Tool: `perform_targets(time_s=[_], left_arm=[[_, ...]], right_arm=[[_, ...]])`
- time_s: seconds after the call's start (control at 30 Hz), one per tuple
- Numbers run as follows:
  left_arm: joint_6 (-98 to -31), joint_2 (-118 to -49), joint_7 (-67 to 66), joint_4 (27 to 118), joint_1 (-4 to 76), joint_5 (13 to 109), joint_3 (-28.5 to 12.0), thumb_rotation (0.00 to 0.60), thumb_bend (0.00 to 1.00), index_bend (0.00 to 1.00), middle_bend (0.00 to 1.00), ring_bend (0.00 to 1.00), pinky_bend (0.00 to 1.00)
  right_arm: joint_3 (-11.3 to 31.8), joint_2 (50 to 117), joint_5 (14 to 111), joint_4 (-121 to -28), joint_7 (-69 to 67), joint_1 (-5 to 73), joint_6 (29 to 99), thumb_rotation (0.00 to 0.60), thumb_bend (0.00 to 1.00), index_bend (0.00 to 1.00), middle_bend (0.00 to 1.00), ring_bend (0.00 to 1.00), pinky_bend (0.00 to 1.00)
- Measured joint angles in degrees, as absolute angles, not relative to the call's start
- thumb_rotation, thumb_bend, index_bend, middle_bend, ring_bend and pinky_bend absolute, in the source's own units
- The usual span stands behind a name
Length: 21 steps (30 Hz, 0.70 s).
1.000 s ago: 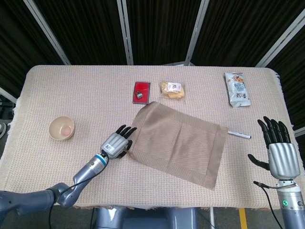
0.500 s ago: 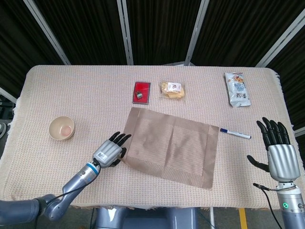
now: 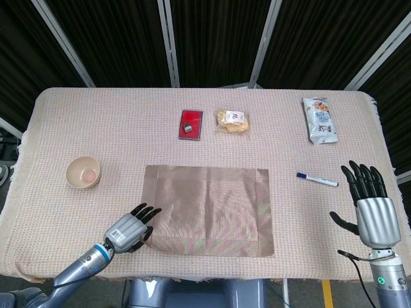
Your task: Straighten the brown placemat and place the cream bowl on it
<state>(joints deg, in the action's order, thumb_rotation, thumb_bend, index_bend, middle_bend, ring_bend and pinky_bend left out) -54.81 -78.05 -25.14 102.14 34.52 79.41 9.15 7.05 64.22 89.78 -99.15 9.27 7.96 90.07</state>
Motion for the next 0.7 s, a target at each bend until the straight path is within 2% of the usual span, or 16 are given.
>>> perform_targets(time_s=[0.4, 0.53, 0.57, 0.63, 0.67, 0.7], left_arm=[[-54.83, -76.74, -23.72, 101.86, 32.59, 80.85, 10.73, 0.600, 0.41, 0.68, 0.00, 0.00, 0.00], [-54.87, -76.31, -23.13, 101.94, 32.13, 81.57, 11.03, 0.600, 0.38, 0.66, 0.00, 0.00, 0.00], [-54.91, -76.24, -22.93, 101.95, 32.06, 81.84, 11.08, 0.600, 0.32, 0.63, 0.00, 0.00, 0.00], [-54.96, -76.11, -22.34, 101.96, 31.94, 82.48, 11.19, 0.600, 0.13, 0.50, 0.00, 0.00, 0.00], [-54.97, -76.01, -21.83, 101.94, 31.87, 82.96, 11.28, 0.600, 0.04, 0.37, 0.00, 0.00, 0.00], [-54.95, -75.94, -21.38, 101.91, 31.84, 83.31, 11.35, 0.600, 0.00, 0.25, 0.00, 0.00, 0.00]], right_arm=[[6.96, 64.08, 90.45, -99.64, 9.38, 7.56, 90.64, 0.600, 0.00, 0.00, 0.00, 0.00, 0.00], [6.95, 63.99, 90.67, -99.75, 9.31, 7.46, 90.81, 0.600, 0.00, 0.00, 0.00, 0.00, 0.00], [6.95, 63.95, 90.74, -99.82, 9.27, 7.42, 90.89, 0.600, 0.00, 0.00, 0.00, 0.00, 0.00], [6.94, 63.88, 90.90, -99.91, 9.24, 7.35, 91.05, 0.600, 0.00, 0.00, 0.00, 0.00, 0.00], [6.93, 63.84, 91.03, -99.99, 9.23, 7.29, 91.18, 0.600, 0.00, 0.00, 0.00, 0.00, 0.00], [6.91, 63.81, 91.13, -100.04, 9.23, 7.25, 91.26, 0.600, 0.00, 0.00, 0.00, 0.00, 0.00]])
